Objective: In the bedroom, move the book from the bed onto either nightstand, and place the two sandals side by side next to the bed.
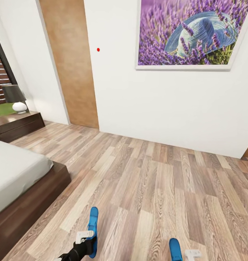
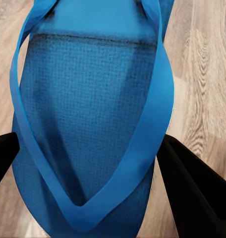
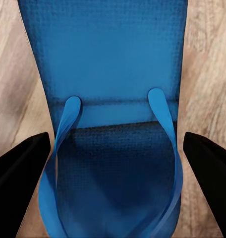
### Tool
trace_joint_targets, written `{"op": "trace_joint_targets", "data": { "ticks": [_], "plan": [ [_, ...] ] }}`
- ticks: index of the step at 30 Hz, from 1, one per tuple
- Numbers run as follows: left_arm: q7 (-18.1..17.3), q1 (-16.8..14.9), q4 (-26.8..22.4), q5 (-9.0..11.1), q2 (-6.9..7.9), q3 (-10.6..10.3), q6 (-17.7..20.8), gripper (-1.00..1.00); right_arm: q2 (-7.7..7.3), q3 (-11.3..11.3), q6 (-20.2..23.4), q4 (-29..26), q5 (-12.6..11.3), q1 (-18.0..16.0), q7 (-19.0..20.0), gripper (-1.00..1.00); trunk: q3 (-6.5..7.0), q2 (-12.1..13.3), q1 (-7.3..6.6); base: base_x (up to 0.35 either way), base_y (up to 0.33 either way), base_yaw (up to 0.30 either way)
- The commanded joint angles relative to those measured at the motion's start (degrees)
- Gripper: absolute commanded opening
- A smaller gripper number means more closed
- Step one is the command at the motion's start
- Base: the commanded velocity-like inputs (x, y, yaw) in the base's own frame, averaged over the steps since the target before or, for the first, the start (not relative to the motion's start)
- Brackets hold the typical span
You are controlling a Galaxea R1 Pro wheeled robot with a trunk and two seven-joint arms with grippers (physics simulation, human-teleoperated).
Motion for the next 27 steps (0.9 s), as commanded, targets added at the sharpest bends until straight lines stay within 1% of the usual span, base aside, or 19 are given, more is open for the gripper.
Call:
{"op": "trace_joint_targets", "data": {
  "ticks": [1,27],
  "plan": [
    [-0.4,0.0,0.1,0.4,0.0,0.2,0.0,-1.0,0.0,-0.5,-0.2,0.0,0.4,0.0,0.3,-1.0,-0.05,0.0,0.02,0.323,0.0,0.006],
    [-0.4,0.0,0.1,0.4,0.01,0.1,0.1,-1.0,0.0,-0.5,-0.2,0.0,0.4,0.0,0.3,-1.0,-0.05,0.0,0.02,0.323,0.0,0.0]
  ]
}}
